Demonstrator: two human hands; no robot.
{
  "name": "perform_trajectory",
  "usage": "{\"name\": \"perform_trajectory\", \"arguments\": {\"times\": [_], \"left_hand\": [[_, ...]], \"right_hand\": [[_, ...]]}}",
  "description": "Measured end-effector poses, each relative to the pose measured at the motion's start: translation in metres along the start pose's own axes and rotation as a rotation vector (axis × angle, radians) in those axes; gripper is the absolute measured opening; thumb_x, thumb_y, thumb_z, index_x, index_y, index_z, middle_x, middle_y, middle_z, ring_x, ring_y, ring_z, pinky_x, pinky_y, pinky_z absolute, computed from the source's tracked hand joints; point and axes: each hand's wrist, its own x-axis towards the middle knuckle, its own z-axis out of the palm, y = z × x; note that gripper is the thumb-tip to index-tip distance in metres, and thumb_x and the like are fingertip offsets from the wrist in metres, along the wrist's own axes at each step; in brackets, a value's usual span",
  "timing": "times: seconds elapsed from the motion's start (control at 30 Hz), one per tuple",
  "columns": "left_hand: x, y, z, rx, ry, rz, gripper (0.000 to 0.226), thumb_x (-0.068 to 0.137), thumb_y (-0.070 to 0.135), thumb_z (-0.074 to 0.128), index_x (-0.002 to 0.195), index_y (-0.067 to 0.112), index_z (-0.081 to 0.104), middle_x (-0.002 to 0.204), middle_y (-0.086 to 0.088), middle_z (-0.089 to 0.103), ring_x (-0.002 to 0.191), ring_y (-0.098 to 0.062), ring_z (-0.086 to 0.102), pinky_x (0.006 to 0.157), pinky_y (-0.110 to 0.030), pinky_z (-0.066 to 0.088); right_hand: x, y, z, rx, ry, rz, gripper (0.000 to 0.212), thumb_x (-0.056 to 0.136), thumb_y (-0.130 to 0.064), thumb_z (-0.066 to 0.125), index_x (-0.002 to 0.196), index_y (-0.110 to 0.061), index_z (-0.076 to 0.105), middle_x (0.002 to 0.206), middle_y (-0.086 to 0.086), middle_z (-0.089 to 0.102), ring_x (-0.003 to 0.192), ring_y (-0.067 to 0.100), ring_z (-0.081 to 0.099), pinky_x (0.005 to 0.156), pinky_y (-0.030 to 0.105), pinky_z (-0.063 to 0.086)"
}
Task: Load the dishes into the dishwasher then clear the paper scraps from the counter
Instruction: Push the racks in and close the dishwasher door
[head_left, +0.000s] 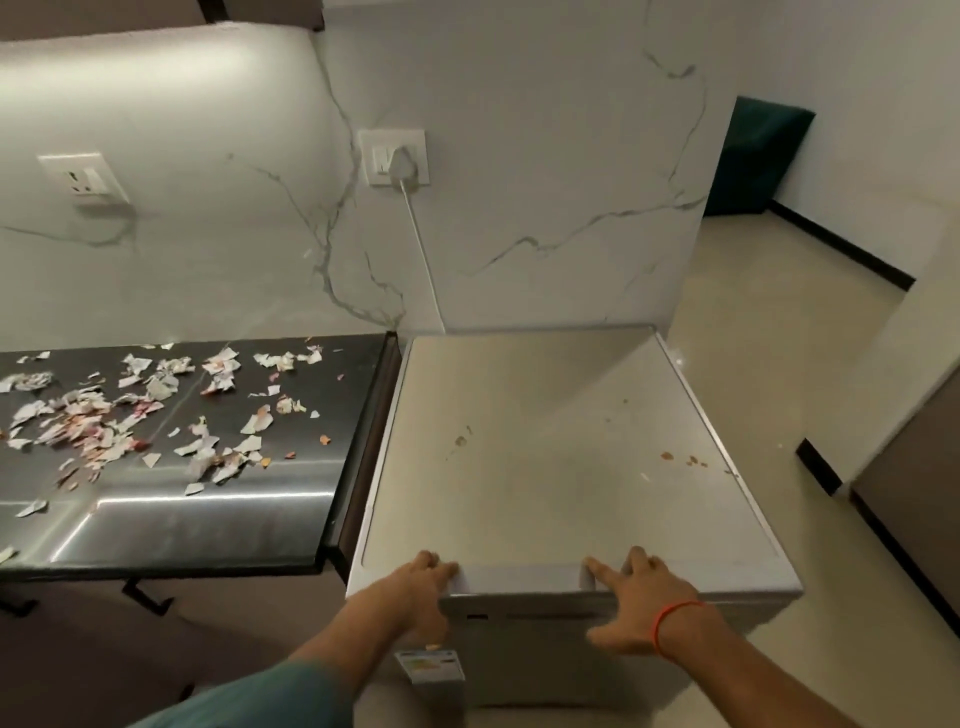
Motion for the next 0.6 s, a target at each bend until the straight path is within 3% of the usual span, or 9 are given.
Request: {"name": "perform_trajectory", "arguments": {"times": [0.1, 0.17, 0.23, 0.27, 0.33, 0.4, 0.47, 0.53, 0.6], "left_hand": [[-0.001, 0.001, -0.004, 0.007, -0.047, 0.01, 0.088, 0.089, 0.027, 0.068, 0.162, 0.023, 0.019, 0.166, -0.006, 0.016, 0.15, -0.031, 0.03, 0.124, -0.045, 0.028], [0.0, -0.001, -0.013, 0.003, -0.068, 0.014, 0.082, 0.09, 0.029, 0.066, 0.161, 0.026, 0.025, 0.163, -0.004, 0.021, 0.147, -0.031, 0.034, 0.123, -0.047, 0.028], [0.002, -0.003, -0.024, 0.003, -0.085, 0.01, 0.073, 0.091, 0.035, 0.064, 0.157, 0.032, 0.033, 0.158, -0.002, 0.027, 0.144, -0.031, 0.039, 0.122, -0.048, 0.028], [0.003, -0.002, -0.03, 0.001, -0.095, 0.009, 0.069, 0.091, 0.039, 0.063, 0.155, 0.035, 0.037, 0.155, -0.001, 0.03, 0.142, -0.03, 0.042, 0.122, -0.048, 0.029], [0.004, 0.002, -0.044, 0.011, -0.112, 0.023, 0.063, 0.093, 0.04, 0.063, 0.152, 0.035, 0.042, 0.152, -0.003, 0.034, 0.14, -0.032, 0.043, 0.12, -0.048, 0.031], [0.004, 0.009, -0.059, 0.097, -0.147, 0.063, 0.06, 0.094, 0.033, 0.065, 0.151, 0.027, 0.046, 0.151, -0.01, 0.039, 0.138, -0.035, 0.044, 0.117, -0.046, 0.036], [0.006, 0.015, -0.072, 0.172, -0.195, 0.098, 0.057, 0.096, 0.029, 0.065, 0.15, 0.017, 0.049, 0.149, -0.015, 0.044, 0.135, -0.037, 0.046, 0.111, -0.044, 0.041], [0.017, 0.015, -0.086, 0.14, -0.274, 0.106, 0.056, 0.099, 0.027, 0.063, 0.151, 0.016, 0.047, 0.151, -0.014, 0.047, 0.134, -0.036, 0.05, 0.107, -0.044, 0.045], [0.036, 0.006, -0.104, 0.024, -0.334, 0.089, 0.058, 0.099, 0.028, 0.063, 0.153, 0.02, 0.043, 0.151, -0.013, 0.05, 0.134, -0.034, 0.053, 0.109, -0.048, 0.047]], "right_hand": [[-0.002, 0.0, -0.004, 0.004, -0.093, 0.008, 0.106, 0.068, -0.075, 0.06, 0.155, -0.055, 0.002, 0.158, 0.013, 0.014, 0.145, 0.039, 0.024, 0.114, 0.048, 0.036], [0.004, 0.0, -0.011, 0.023, -0.12, 0.042, 0.113, 0.059, -0.087, 0.059, 0.154, -0.057, 0.004, 0.161, 0.01, 0.011, 0.146, 0.037, 0.025, 0.117, 0.049, 0.03], [0.016, 0.006, -0.013, 0.117, -0.11, 0.091, 0.129, 0.046, -0.105, 0.044, 0.157, -0.047, 0.012, 0.164, 0.005, 0.016, 0.148, 0.032, 0.027, 0.118, 0.047, 0.025], [0.026, 0.015, -0.008, 0.145, -0.071, 0.068, 0.126, 0.054, -0.104, 0.04, 0.158, -0.038, 0.016, 0.164, 0.003, 0.018, 0.148, 0.03, 0.028, 0.119, 0.045, 0.023], [0.04, 0.012, -0.013, 0.258, -0.091, 0.069, 0.112, 0.068, -0.091, 0.048, 0.158, -0.03, 0.022, 0.163, 0.003, 0.021, 0.149, 0.028, 0.028, 0.121, 0.046, 0.023], [0.033, -0.015, -0.042, 0.289, -0.099, 0.084, 0.094, 0.067, -0.076, 0.064, 0.151, -0.041, 0.038, 0.157, 0.004, 0.032, 0.145, 0.028, 0.034, 0.12, 0.044, 0.029], [0.033, -0.038, -0.061, 0.209, -0.103, 0.022, 0.069, 0.079, -0.06, 0.068, 0.142, -0.037, 0.054, 0.151, 0.002, 0.048, 0.137, 0.023, 0.046, 0.113, 0.031, 0.038], [0.044, -0.054, -0.078, 0.24, -0.124, -0.007, 0.062, 0.088, -0.051, 0.067, 0.143, -0.027, 0.055, 0.15, 0.0, 0.051, 0.135, 0.019, 0.05, 0.103, 0.022, 0.039], [0.058, -0.072, -0.099, 0.297, -0.068, -0.05, 0.061, 0.09, -0.049, 0.067, 0.145, -0.026, 0.053, 0.15, -0.002, 0.049, 0.136, 0.019, 0.048, 0.1, 0.022, 0.038]]}}
